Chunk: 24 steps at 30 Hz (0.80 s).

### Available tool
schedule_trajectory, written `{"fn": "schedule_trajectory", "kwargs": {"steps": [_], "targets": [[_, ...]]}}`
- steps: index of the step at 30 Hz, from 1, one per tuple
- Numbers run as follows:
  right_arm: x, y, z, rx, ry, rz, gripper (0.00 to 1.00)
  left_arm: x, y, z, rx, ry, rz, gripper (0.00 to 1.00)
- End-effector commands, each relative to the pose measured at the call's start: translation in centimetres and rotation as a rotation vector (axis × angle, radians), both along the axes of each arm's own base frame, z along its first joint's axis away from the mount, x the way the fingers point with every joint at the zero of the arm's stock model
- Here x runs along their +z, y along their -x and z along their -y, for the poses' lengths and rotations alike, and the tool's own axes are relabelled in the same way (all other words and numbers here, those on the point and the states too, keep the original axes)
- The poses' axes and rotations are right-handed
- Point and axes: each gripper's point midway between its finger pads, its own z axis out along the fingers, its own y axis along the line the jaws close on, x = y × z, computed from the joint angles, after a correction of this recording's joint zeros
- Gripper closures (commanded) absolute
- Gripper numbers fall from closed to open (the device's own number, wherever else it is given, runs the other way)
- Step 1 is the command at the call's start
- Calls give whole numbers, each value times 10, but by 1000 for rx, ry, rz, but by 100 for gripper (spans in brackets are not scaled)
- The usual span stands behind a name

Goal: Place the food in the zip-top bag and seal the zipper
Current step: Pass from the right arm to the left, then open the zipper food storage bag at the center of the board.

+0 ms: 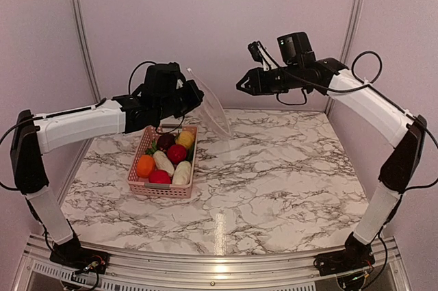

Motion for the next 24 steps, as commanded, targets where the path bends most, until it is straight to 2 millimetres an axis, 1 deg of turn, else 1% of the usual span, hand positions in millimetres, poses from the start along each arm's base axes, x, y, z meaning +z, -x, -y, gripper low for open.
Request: {"fn": "schedule_trajectory", "kwargs": {"steps": [1,4,6,9,12,16,19,21,24], "targets": [[-17,10,-29,62,19,-62,63,-6,-2,6,29,41,-44,100],[-30,14,-39,95,36,-96,63,-8,-1,11,10,53,-49,100],[-35,16,-44,112,38,-105,62,-8,0,14,-2,60,-50,100],[-36,17,-50,133,27,-112,62,-9,1,20,-22,67,-49,100],[-30,17,-56,155,9,-100,62,-8,3,26,-51,62,-41,100],[-31,16,-61,166,18,-88,62,-6,7,35,-88,40,-29,100],[-32,16,-66,183,16,-93,61,-7,8,36,-91,39,-27,100],[-34,15,-66,185,25,-93,61,-6,8,38,-97,28,-22,100],[-46,11,-65,166,57,-105,61,-3,8,42,-105,12,-17,100]]}}
